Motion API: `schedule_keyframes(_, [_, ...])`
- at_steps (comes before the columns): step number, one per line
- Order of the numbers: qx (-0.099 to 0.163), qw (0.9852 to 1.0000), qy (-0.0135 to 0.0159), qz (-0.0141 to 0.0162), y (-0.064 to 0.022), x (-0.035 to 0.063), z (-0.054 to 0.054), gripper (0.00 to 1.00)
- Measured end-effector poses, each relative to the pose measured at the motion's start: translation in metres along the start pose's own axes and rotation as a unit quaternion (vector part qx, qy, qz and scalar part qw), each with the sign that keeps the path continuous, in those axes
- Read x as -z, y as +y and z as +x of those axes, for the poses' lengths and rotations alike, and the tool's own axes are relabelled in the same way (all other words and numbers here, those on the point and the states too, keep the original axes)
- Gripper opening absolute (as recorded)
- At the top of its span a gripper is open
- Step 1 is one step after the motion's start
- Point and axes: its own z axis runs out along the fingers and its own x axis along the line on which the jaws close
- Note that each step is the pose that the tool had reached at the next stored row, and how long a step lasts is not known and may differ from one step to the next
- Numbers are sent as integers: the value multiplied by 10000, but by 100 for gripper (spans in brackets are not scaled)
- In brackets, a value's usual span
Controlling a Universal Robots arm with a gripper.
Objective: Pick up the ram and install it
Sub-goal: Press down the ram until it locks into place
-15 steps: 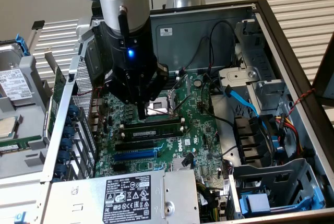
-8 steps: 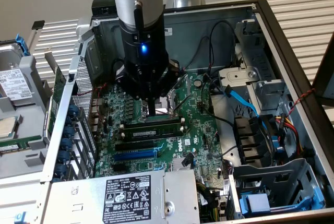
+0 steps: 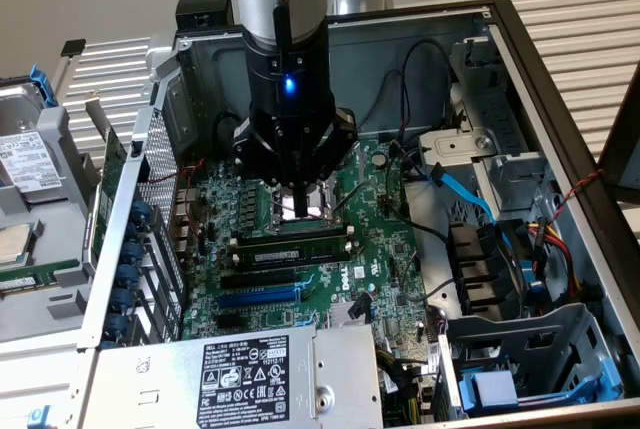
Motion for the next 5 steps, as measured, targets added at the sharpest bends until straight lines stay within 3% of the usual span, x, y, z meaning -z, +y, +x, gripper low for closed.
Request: schedule_keyframes(5, [0,10000,0,0,0,0,0,11])
